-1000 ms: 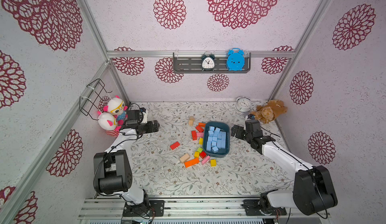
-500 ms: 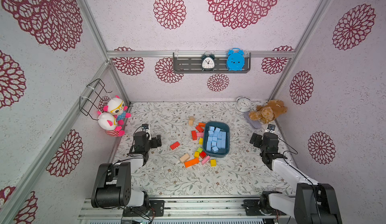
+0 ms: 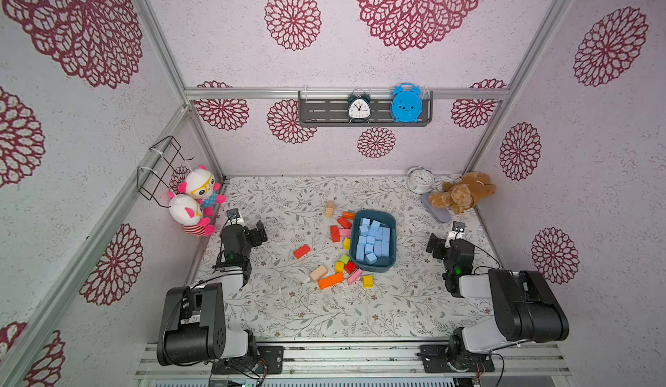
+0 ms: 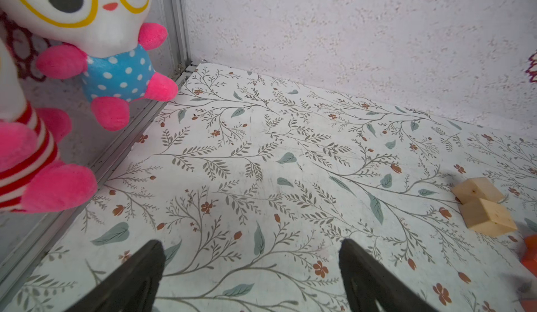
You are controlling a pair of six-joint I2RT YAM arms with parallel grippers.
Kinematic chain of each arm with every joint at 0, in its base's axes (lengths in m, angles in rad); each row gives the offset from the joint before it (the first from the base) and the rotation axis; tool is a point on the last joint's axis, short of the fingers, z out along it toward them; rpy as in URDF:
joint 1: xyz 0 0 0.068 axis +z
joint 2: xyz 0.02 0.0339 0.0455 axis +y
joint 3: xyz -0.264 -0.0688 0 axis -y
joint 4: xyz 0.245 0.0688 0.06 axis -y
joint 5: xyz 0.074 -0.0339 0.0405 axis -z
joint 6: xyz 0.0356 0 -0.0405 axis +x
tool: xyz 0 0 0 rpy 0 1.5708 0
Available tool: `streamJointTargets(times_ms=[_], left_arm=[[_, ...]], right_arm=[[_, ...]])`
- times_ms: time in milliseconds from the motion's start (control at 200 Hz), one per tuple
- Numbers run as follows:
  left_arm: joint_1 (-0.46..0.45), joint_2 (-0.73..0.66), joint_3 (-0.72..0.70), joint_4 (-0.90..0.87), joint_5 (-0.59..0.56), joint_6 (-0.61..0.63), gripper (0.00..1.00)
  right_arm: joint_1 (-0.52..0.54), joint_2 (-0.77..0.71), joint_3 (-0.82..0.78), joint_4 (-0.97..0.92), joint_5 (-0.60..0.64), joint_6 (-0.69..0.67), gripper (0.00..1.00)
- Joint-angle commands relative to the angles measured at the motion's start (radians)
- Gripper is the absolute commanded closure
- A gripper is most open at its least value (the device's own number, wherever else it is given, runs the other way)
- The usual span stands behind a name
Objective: Pick out the blue building blocks
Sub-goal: Reset both arms
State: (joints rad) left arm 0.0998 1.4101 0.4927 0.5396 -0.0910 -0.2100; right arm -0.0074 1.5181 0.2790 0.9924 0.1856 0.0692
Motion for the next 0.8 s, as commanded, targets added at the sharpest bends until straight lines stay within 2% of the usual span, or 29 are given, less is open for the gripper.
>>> streamJointTargets(times_ms=[0, 65, 190, 250, 335, 405, 435, 520, 590, 640, 670, 735, 795], left_arm=[[-0.011, -0.008, -0.006, 0.037, -0.046, -0.010, 0.03], [-0.010, 0.000, 0.007, 0.020, -0.064, -0.018, 0.03], [0.013, -0.019, 0.001, -0.001, -0.161, 0.044, 0.03], [0.051, -0.023, 0.007, -0.028, -0.117, 0.031, 0.03], [0.057, -0.011, 0.008, -0.009, -0.059, 0.025, 0.03], [0.054, 0.011, -0.012, 0.096, -0.009, 0.044, 0.03], [0.048, 0.022, -0.020, 0.129, -0.024, 0.073, 0.03], [0.056, 0.079, -0.063, 0.240, -0.048, 0.043, 0.03], [0.015, 0.175, -0.137, 0.526, -0.113, 0.093, 0.03], [0.002, 0.130, -0.100, 0.371, -0.221, 0.049, 0.03], [0.028, 0.125, -0.058, 0.269, -0.217, 0.007, 0.03], [0.020, 0.148, -0.091, 0.386, -0.233, 0.028, 0.03], [0.021, 0.135, -0.093, 0.364, -0.233, 0.026, 0.03]], right_arm=[[0.007, 0.010, -0.074, 0.282, 0.020, -0.012, 0.01], [0.009, 0.019, -0.091, 0.330, 0.042, -0.008, 0.01], [0.020, 0.010, -0.043, 0.226, 0.069, -0.012, 0.01], [0.034, 0.017, -0.035, 0.221, 0.093, -0.022, 0.01], [0.044, 0.017, -0.028, 0.211, 0.107, -0.031, 0.01], [0.045, 0.016, -0.029, 0.213, 0.108, -0.031, 0.01], [0.046, 0.016, -0.030, 0.212, 0.108, -0.031, 0.01], [0.046, 0.016, -0.030, 0.212, 0.108, -0.032, 0.01], [0.046, 0.016, -0.029, 0.211, 0.109, -0.032, 0.01], [0.047, 0.016, -0.030, 0.211, 0.109, -0.032, 0.01], [0.047, 0.017, -0.029, 0.213, 0.110, -0.033, 0.01], [0.049, 0.016, -0.029, 0.211, 0.112, -0.034, 0.01], [0.048, 0.017, -0.028, 0.211, 0.111, -0.035, 0.01]])
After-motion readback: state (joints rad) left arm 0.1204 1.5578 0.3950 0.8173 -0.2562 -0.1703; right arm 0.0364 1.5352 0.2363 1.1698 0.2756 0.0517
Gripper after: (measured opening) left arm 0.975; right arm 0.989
